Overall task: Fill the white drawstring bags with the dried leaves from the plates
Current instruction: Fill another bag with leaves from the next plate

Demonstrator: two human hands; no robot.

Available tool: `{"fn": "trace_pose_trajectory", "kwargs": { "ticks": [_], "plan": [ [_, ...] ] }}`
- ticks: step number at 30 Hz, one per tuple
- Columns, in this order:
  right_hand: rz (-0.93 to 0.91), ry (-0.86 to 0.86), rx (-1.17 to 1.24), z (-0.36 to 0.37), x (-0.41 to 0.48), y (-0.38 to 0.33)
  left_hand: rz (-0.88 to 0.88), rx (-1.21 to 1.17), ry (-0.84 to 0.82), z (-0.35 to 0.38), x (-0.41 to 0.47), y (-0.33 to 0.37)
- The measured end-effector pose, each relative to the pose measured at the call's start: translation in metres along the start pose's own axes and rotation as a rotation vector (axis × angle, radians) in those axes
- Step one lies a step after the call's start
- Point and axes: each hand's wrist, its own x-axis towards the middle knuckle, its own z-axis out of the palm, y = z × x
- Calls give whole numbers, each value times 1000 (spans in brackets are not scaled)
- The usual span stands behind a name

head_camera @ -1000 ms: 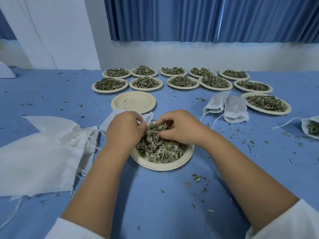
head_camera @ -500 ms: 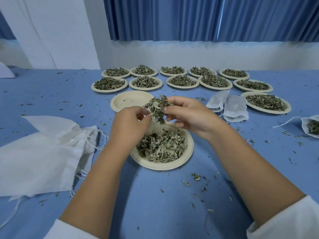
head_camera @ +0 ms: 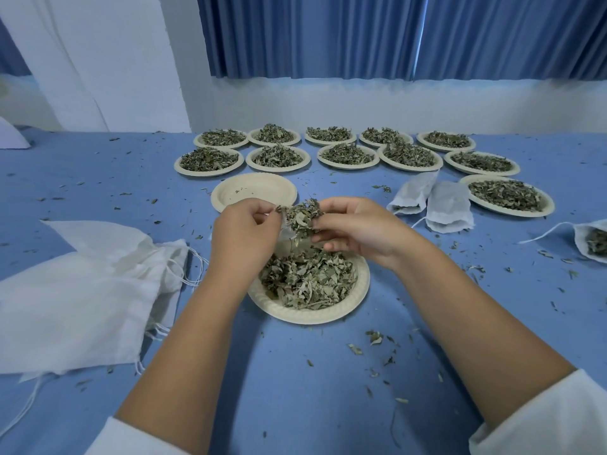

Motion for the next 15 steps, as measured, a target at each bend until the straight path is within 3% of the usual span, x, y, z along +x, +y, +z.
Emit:
{"fn": "trace_pose_trajectory", "kwargs": {
  "ticks": [11,15],
  "plan": [
    [18,26,-154,-1,-4,-3,-19,-8,30,-1,1,-2],
    [32,49,-194,0,-4,-2,-36,48,-51,-2,1,-2]
  ]
}}
